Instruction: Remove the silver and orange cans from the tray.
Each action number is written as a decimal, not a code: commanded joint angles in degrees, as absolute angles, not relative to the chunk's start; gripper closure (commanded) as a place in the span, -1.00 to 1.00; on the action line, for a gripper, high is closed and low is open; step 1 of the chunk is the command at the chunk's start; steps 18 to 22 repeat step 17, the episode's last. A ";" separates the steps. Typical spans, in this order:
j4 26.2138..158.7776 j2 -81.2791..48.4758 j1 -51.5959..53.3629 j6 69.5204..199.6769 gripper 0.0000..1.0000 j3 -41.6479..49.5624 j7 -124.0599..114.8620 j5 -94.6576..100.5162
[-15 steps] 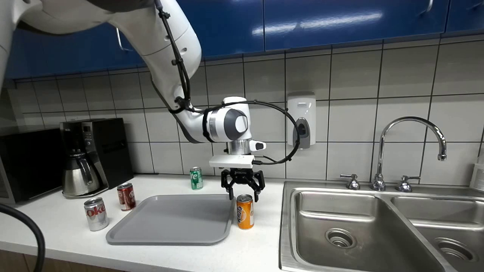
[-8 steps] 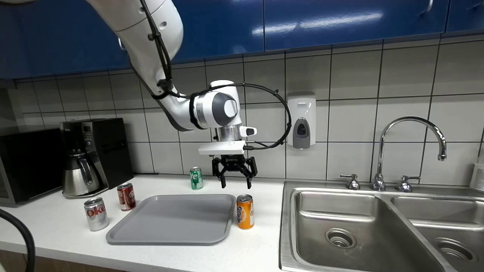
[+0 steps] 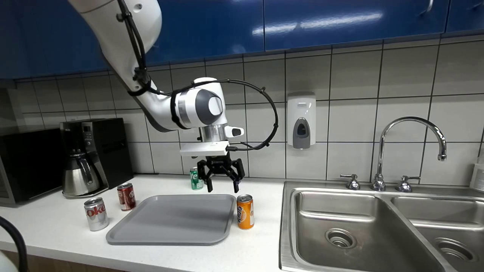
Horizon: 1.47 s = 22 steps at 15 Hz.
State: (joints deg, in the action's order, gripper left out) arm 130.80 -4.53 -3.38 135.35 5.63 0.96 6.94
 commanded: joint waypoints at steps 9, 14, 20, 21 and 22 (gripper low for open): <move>142.63 9.10 -2.33 134.22 -1.00 3.08 -2.73 8.70; 142.07 7.86 -2.56 134.87 -1.00 3.03 -0.80 7.17; 142.26 7.97 -2.56 134.87 -1.00 3.03 -0.80 7.17; 142.26 7.97 -2.56 134.87 -1.00 3.03 -0.80 7.17; 142.26 7.97 -2.56 134.87 -1.00 3.03 -0.80 7.17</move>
